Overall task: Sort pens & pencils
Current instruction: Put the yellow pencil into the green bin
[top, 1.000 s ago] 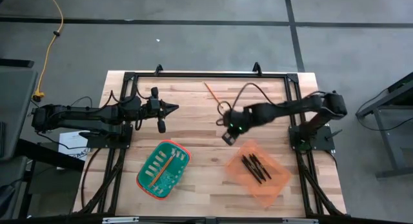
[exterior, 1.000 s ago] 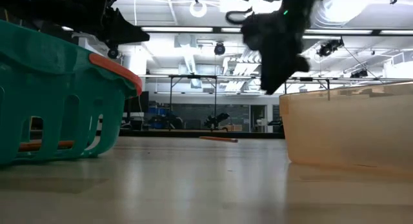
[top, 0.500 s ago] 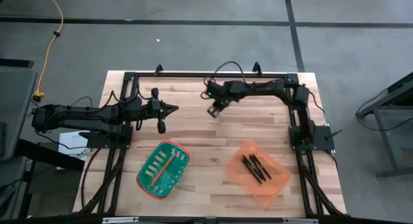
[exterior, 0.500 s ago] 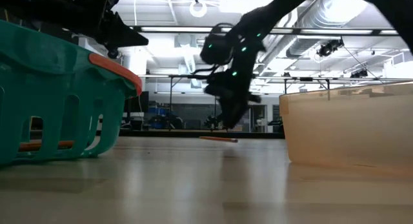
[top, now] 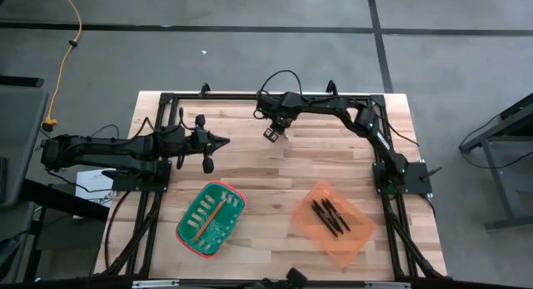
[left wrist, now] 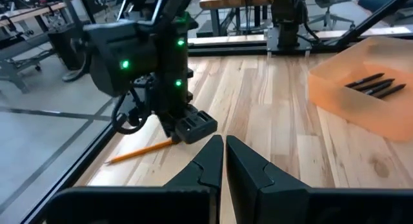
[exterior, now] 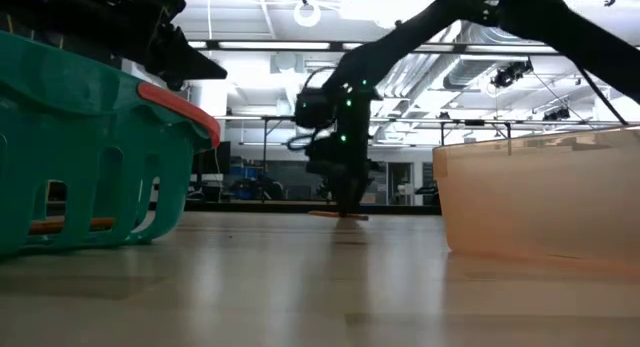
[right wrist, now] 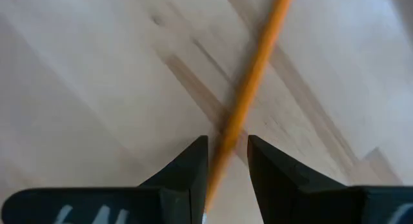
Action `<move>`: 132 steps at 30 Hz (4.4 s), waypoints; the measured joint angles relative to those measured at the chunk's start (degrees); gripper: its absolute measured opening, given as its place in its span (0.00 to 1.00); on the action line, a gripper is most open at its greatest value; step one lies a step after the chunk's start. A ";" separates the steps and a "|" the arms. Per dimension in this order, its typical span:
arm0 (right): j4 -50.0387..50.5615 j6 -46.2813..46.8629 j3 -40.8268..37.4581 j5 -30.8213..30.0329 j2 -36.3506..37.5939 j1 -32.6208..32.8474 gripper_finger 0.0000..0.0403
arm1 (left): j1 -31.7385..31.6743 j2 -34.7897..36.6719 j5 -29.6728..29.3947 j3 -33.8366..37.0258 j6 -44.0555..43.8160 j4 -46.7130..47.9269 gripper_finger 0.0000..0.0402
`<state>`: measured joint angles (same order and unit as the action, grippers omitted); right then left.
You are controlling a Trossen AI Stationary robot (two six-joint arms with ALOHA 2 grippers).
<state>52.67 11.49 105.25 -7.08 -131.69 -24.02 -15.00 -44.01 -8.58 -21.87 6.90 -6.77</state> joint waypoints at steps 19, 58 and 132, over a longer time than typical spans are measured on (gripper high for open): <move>2.96 -2.59 0.74 7.89 -1.98 -2.72 0.02 | 0.01 0.00 0.00 0.00 -0.02 1.04 0.02; -41.43 -5.07 -36.88 2.06 28.59 12.45 0.00 | -0.01 0.00 0.18 -0.01 -6.09 -1.16 0.37; -96.55 -14.92 -51.73 8.42 33.43 19.40 0.00 | 3.83 -34.69 7.48 -6.73 -10.02 -63.95 0.04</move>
<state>-43.88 -3.43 53.52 1.34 -98.26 -4.62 -11.17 -78.70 -1.10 -28.60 -3.13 -70.72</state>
